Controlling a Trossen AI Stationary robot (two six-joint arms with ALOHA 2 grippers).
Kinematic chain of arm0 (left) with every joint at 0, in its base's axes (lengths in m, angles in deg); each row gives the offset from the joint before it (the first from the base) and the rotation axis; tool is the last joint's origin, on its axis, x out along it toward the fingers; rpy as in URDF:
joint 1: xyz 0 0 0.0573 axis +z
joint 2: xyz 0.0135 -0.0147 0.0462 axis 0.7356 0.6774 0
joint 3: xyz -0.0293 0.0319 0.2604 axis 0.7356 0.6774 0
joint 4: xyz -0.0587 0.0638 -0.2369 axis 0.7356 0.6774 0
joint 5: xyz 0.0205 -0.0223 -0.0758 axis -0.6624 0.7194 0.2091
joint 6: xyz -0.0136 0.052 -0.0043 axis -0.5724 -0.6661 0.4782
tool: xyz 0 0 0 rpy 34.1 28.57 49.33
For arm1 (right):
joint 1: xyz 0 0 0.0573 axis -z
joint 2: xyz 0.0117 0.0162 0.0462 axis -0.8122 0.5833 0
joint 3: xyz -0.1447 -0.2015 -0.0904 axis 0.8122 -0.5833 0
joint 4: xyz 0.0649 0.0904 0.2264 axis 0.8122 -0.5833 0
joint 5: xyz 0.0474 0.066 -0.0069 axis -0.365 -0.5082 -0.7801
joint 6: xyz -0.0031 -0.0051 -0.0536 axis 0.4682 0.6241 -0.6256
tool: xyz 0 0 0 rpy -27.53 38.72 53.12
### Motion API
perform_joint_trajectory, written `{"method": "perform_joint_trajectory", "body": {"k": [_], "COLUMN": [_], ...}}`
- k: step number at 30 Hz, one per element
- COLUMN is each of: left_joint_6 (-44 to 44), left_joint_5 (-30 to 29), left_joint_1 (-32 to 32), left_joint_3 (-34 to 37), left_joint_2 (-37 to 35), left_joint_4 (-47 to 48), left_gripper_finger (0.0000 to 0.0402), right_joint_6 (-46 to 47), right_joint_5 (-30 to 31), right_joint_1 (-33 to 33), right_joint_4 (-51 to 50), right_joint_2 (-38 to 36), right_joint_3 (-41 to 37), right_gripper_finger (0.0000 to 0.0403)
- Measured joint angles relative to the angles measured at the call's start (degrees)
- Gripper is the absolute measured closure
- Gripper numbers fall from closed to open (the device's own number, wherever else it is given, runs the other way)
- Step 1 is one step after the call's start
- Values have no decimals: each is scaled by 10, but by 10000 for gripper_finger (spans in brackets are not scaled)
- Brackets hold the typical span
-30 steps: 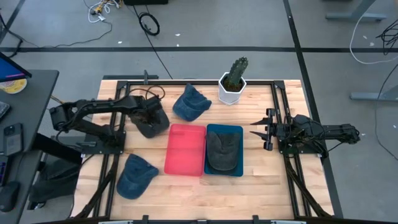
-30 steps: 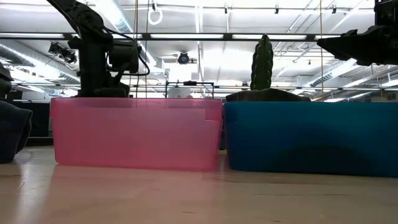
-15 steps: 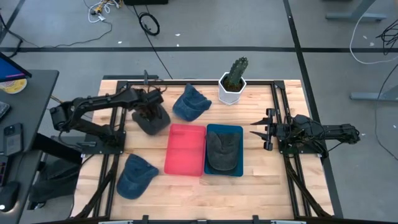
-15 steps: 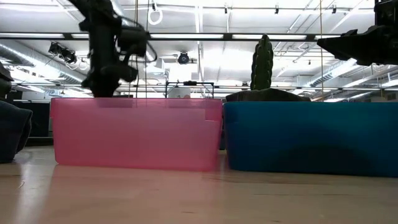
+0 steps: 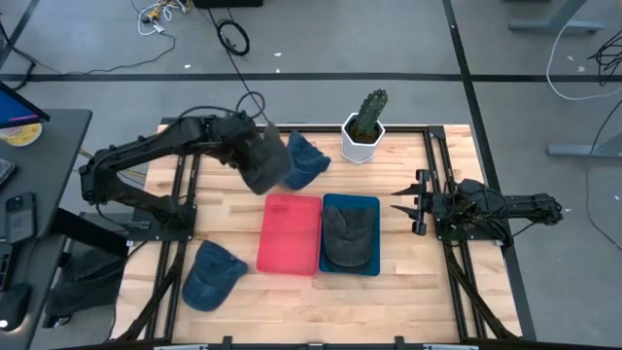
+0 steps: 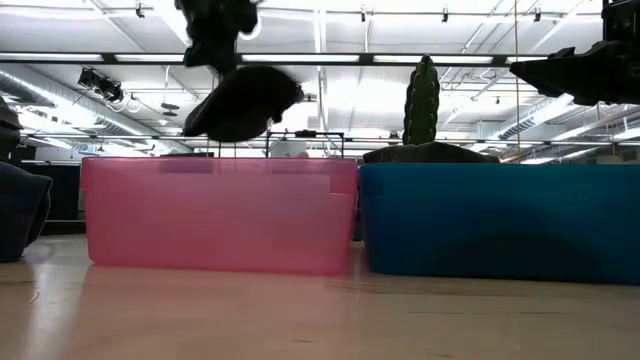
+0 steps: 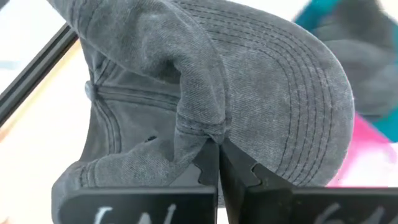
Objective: Pick & Place hat
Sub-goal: Put the black cap into the blue bin
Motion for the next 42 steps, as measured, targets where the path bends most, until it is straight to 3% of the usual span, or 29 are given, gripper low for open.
{"method": "perform_joint_trajectory", "body": {"k": [7, 17, 26, 36, 42], "left_joint_6": [0, -36, -59, -38, -36], "left_joint_5": [-8, -67, -76, -92, -64], "left_joint_1": [-117, -244, -264, -267, -271], "left_joint_3": [-45, -213, -360, -366, -366], "left_joint_2": [37, 222, 361, 469, 512], "left_joint_4": [-69, -95, -79, -98, -132], "left_gripper_finger": [399, 399, 399, 399, 399], "right_joint_6": [0, 0, 0, 0, 0], "right_joint_5": [0, 0, 0, 0, 0], "right_joint_1": [0, 0, 0, 0, 0], "right_joint_4": [0, 0, 0, 0, 0], "right_joint_2": [0, 0, 0, 0, 0], "right_joint_3": [0, 0, 0, 0, 0], "right_gripper_finger": [254, 254, 254, 254, 254]}}
